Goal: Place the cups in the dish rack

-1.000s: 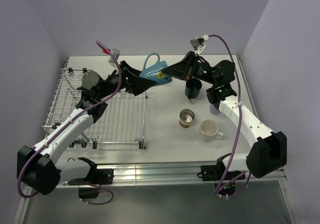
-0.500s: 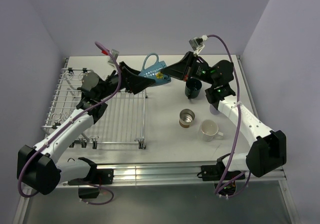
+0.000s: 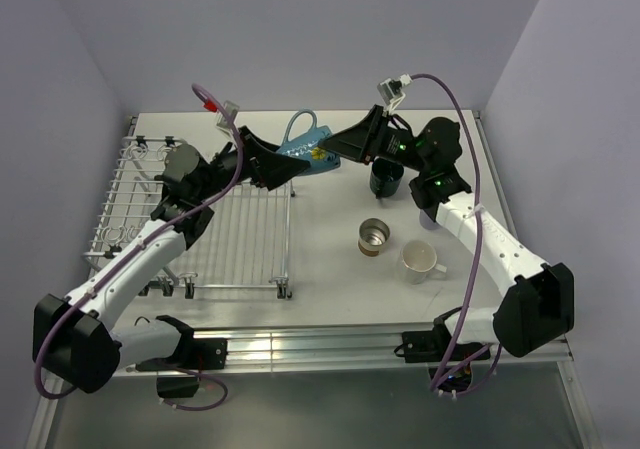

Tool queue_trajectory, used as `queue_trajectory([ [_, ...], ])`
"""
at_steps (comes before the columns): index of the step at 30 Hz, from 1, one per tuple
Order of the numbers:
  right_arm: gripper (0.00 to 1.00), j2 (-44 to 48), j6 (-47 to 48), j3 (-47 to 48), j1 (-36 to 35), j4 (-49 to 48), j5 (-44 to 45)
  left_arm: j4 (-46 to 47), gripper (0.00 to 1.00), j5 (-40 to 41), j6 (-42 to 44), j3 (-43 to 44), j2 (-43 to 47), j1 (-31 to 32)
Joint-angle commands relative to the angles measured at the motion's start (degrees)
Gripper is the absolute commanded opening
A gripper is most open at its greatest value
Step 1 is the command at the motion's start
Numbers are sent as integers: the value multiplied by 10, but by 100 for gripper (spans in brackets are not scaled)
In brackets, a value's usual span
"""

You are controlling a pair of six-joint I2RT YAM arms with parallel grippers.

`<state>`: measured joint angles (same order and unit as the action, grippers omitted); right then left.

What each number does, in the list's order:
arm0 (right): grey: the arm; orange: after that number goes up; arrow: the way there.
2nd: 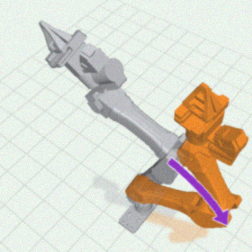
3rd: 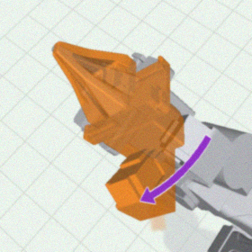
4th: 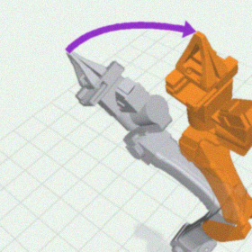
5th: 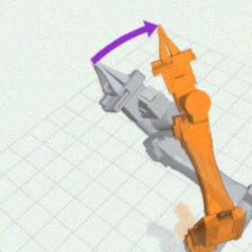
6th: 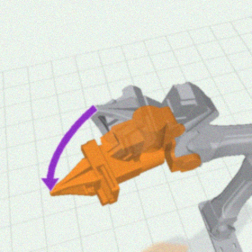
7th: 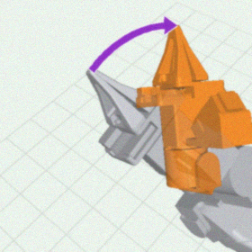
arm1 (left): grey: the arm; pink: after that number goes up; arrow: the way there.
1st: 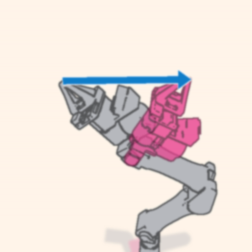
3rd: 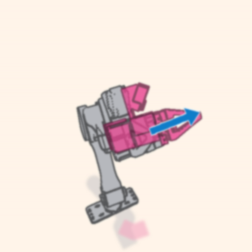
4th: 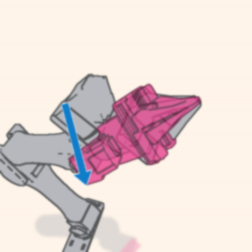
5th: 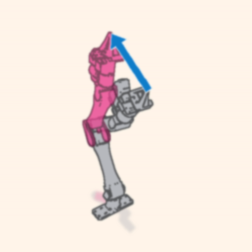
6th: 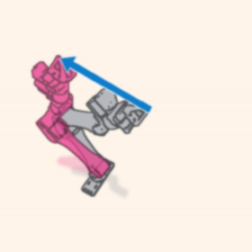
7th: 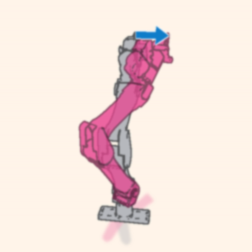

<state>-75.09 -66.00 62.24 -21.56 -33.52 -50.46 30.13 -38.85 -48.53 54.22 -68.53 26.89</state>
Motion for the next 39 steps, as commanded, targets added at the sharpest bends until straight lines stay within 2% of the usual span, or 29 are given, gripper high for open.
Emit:
queue_trajectory([
  [1,50,31,84,12,-1,97,53,20,0,11,26,27,50,6],
  [3,55,40,111,15,0,134,78,-6,0,23,41,33,62,6],
  [8,60,69,141,10,13,181,121,-60,0,41,72,48,78,5],
  [14,62,110,149,-12,47,212,167,-164,0,82,120,77,89,5],
  [19,63,143,197,-4,57,289,227,-257,0,128,165,124,92,5],
  [24,64,161,232,6,61,353,284,-440,0,235,207,211,67,5],
  [30,64,152,270,21,61,401,297,-627,0,347,245,294,22,6],
  [34,65,137,283,22,61,410,291,-723,0,395,273,337,-24,8],
  [37,65,124,286,20,61,406,281,-784,0,459,286,358,-62,17],
  [39,65,113,289,24,61,410,273,-799,0,484,281,359,-76,22],
])
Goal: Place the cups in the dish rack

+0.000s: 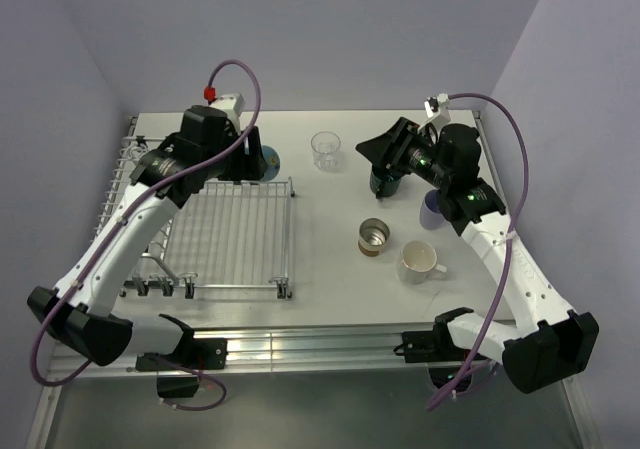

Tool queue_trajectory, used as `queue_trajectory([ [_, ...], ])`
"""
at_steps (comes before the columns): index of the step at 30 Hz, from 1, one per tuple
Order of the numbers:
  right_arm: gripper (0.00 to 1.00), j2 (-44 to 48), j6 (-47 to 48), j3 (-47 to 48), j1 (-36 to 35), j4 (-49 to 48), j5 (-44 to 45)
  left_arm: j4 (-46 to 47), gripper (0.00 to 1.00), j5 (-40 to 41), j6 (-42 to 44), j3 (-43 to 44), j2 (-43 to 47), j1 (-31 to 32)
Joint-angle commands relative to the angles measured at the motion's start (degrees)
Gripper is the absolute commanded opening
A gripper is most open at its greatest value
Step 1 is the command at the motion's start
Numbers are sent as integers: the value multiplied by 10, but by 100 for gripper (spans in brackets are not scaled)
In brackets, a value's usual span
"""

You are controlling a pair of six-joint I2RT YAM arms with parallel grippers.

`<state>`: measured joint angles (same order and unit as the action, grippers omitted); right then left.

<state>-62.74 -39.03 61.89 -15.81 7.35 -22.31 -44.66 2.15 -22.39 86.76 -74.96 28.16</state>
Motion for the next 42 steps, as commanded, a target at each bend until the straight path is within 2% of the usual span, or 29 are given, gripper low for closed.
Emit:
queue_trajectory([
  [1,65,-14,24,30,3,4,-11,-63,0,93,10,33,-25,10],
  [6,65,-33,40,38,3,20,-17,-89,0,137,-34,30,-55,15],
  [16,65,-55,44,33,3,18,-47,-166,0,226,-55,39,-135,23],
  [25,65,-67,58,40,3,31,-57,-175,0,233,-63,49,-192,8],
  [36,65,-83,54,37,0,22,-69,-137,0,168,-29,-8,-169,-76],
  [42,65,-90,55,43,-6,24,-68,-122,0,153,-20,-26,-179,-96],
])
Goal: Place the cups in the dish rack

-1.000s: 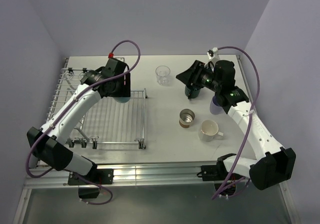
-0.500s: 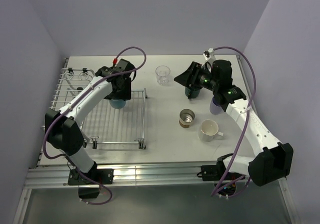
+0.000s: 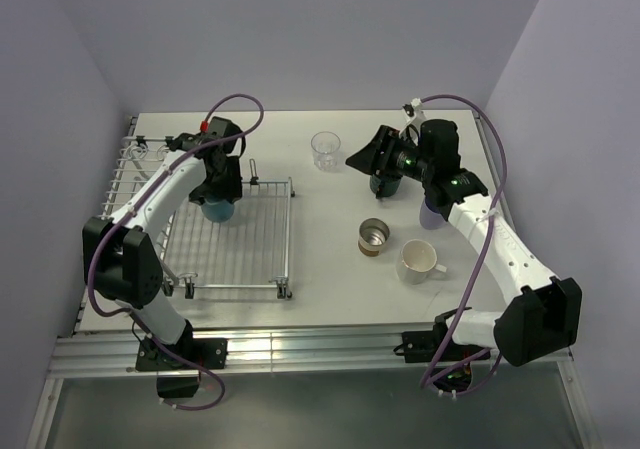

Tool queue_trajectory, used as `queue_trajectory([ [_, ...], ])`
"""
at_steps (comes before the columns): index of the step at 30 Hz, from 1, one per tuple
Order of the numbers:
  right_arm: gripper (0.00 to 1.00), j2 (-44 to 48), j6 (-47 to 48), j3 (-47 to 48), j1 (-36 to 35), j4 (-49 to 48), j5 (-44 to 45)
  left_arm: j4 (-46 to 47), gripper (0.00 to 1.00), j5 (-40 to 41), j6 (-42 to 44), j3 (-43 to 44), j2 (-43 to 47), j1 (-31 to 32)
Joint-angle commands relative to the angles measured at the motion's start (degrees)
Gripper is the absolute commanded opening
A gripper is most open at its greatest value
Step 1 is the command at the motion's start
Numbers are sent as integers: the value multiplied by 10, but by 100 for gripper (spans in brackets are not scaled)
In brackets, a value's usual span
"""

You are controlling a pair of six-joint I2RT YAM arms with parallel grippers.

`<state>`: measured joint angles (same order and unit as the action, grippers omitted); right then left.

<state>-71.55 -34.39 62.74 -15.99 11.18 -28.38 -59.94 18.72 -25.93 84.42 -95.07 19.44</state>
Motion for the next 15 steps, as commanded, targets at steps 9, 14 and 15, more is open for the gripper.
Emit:
queue_trajectory([
  [9,65,-11,10,38,-8,-11,-5,56,2,-33,26,-24,11,-39],
  [14,65,-15,12,40,-9,-9,-3,62,18,-27,28,-21,4,-40],
  [15,65,-15,12,41,-10,-8,-4,62,24,-26,28,-21,2,-40],
])
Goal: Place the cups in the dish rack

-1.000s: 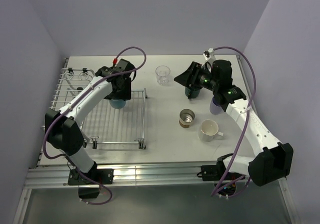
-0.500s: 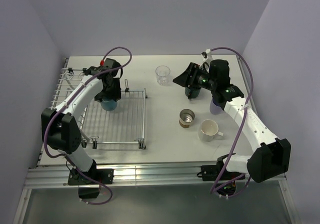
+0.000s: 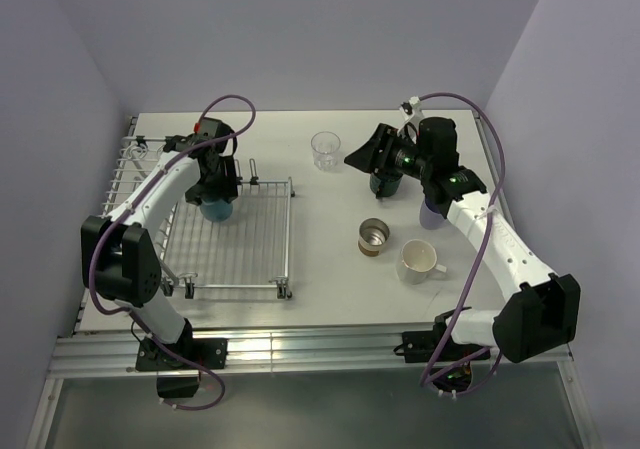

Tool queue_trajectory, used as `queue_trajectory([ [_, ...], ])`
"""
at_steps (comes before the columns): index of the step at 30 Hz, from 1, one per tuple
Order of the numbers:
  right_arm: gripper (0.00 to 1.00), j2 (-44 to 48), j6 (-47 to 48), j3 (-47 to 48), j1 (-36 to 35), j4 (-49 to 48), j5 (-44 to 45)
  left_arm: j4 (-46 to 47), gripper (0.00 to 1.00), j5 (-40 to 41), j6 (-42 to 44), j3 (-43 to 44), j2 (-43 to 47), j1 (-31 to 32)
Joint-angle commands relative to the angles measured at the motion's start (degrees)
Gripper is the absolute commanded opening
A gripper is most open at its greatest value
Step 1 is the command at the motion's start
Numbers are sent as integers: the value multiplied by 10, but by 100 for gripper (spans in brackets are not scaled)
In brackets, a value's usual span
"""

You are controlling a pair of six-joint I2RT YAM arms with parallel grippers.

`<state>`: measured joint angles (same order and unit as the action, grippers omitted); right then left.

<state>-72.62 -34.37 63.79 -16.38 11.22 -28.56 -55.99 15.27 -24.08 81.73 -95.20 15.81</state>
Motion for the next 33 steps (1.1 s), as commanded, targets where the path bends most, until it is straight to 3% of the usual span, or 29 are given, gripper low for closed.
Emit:
queue_trajectory([
  [1,65,-6,12,32,-6,-8,-1,23,29,13,10,6,3,-3],
  [5,65,-7,14,33,-8,-6,1,25,47,27,9,4,-1,-3],
  [13,64,-9,14,34,-10,-5,3,37,66,33,11,-11,0,-3],
  [28,65,-12,14,34,-18,-5,10,52,77,35,13,-25,12,-3],
  [29,65,-12,15,35,-19,-5,10,53,97,35,13,-25,13,-3],
  [33,65,-14,15,37,-22,-3,12,57,99,35,15,-28,18,-3],
])
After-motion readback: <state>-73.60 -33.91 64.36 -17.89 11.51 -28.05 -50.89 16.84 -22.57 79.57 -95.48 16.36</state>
